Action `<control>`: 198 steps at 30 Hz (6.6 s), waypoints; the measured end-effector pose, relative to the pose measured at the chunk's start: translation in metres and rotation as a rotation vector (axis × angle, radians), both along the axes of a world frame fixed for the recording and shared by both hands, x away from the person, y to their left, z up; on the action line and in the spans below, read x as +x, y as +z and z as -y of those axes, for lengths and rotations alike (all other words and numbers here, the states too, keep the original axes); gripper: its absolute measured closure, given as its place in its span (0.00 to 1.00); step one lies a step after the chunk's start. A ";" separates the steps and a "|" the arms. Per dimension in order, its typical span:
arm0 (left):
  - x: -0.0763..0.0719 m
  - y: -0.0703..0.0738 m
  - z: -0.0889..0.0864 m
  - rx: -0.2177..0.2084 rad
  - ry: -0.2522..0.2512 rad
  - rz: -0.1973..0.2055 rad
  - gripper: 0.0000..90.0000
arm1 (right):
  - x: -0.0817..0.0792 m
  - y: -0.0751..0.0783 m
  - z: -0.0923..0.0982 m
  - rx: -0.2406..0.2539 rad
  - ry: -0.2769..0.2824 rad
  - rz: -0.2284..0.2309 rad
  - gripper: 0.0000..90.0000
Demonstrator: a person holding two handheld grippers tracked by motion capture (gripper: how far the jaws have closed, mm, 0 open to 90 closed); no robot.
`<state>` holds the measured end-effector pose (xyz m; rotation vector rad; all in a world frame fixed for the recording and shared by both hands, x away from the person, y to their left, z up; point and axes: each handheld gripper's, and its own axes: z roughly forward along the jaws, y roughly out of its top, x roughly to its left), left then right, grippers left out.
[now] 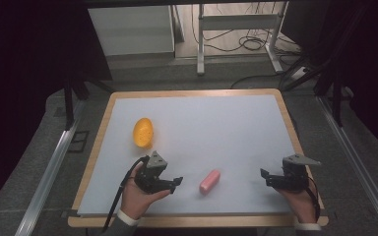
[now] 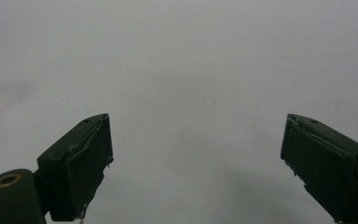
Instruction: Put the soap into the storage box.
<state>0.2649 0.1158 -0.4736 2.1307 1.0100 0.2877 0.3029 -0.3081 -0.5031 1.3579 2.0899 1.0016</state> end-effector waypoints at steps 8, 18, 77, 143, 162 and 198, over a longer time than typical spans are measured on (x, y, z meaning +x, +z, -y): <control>0.006 0.001 0.020 0.021 -0.045 -0.021 0.29 | -0.001 -0.002 0.003 -0.008 -0.014 0.002 0.09; 0.007 0.004 0.055 0.056 -0.110 -0.032 0.28 | -0.002 -0.003 0.001 -0.029 -0.016 0.003 0.09; 0.032 -0.035 0.132 0.242 -0.164 -0.137 0.66 | -0.001 -0.008 0.004 -0.052 -0.056 -0.005 0.09; 0.052 -0.006 0.056 0.118 -0.054 -0.108 0.66 | -0.001 -0.010 0.004 -0.068 -0.051 -0.005 0.09; 0.061 -0.004 0.014 0.111 0.018 -0.131 0.67 | 0.000 -0.012 0.003 -0.079 -0.049 -0.012 0.09; 0.077 0.003 -0.042 0.076 0.137 -0.141 0.67 | 0.001 -0.014 0.003 -0.089 -0.050 -0.010 0.09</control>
